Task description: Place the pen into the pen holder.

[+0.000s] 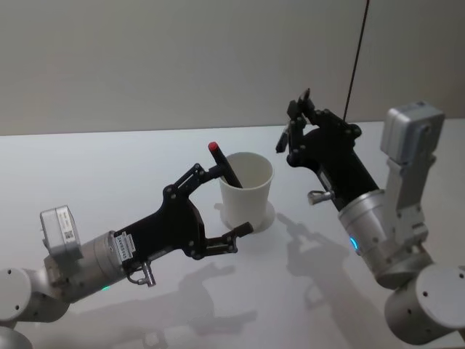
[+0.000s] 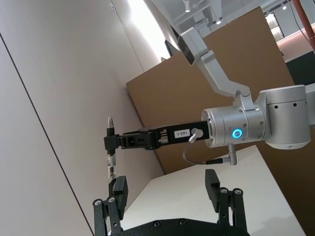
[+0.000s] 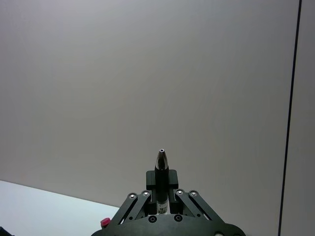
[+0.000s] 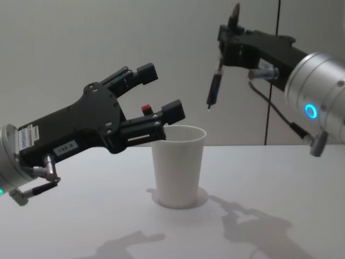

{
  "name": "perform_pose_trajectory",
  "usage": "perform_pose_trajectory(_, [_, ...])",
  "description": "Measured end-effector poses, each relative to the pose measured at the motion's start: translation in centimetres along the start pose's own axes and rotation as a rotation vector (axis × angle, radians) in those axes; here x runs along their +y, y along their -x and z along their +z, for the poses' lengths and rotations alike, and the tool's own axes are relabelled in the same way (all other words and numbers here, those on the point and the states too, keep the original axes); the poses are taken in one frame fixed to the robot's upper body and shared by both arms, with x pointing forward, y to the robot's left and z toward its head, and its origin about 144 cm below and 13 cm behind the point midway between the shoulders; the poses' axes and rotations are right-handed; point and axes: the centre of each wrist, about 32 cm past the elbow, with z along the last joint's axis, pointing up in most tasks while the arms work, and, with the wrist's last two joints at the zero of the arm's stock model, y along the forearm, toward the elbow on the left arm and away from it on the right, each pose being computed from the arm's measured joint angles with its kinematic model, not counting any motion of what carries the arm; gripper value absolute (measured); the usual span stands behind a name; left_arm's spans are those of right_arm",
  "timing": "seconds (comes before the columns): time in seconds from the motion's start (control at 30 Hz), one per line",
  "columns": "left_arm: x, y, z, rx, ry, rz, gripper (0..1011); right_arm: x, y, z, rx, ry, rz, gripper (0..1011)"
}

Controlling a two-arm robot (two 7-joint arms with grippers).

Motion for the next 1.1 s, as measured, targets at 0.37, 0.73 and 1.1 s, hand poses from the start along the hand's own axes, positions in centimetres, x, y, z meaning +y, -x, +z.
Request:
perform_pose_trajectory(0.37, [0.0, 0.0, 0.0, 0.0, 0.0, 0.0, 1003, 1.4, 0.2, -0.9, 0.035, 0.037, 0.034, 118])
perform_pose_trajectory(0.73, [0.0, 0.0, 0.0, 0.0, 0.0, 0.0, 1003, 2.3, 0.6, -1.7, 0.049, 0.071, 0.069, 219])
perform_pose_trajectory(1.1, [0.0, 0.0, 0.0, 0.0, 0.0, 0.0, 1003, 2.6, 1.0, -2.2, 0.051, 0.085, 0.084, 547])
